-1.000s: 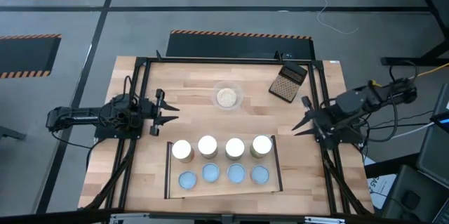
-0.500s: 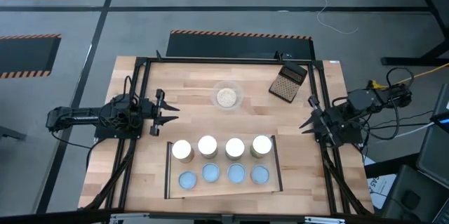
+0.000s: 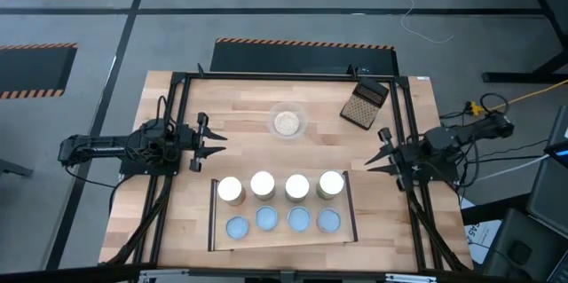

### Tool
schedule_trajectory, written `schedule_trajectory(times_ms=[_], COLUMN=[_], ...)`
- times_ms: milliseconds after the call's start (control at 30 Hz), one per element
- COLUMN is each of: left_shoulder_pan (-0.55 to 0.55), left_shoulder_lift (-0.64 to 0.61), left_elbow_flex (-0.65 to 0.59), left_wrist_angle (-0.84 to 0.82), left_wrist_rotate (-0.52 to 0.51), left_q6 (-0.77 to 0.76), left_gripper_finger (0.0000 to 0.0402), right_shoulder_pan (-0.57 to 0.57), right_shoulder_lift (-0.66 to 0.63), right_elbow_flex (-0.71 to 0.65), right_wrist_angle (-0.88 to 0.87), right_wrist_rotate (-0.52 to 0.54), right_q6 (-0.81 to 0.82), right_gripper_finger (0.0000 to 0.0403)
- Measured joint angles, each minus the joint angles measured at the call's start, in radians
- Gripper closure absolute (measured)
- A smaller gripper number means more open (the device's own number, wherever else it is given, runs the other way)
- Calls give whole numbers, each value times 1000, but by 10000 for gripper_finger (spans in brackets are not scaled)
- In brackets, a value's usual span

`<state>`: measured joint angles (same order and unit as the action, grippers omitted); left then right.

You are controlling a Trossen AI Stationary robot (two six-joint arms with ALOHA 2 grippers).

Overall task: Pick and place cans onto a shelf
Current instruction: Return to Home Position

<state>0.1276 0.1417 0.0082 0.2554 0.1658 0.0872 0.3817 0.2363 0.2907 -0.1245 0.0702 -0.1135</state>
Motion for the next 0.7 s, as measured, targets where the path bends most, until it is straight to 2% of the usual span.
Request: schedule_trajectory(times_ms=[200,433,700], left_shoulder_pan=[0,0,0], left_shoulder_lift=[0,0,0], left_elbow_flex=[0,0,0], left_wrist_angle=[0,0,0], left_wrist_rotate=[0,0,0], left_q6=[-1,-1,-1], left_gripper_finger=[280,280,280], right_shoulder_pan=[-9,-94,-185], right_shoulder_lift=[0,0,-7], right_elbow_flex=[-73,-123,-126], right_wrist_angle=[102,159,149], right_wrist_rotate=[40,41,-46], right_q6=[-27,-50,-49], right_gripper_finger=[318,318,318])
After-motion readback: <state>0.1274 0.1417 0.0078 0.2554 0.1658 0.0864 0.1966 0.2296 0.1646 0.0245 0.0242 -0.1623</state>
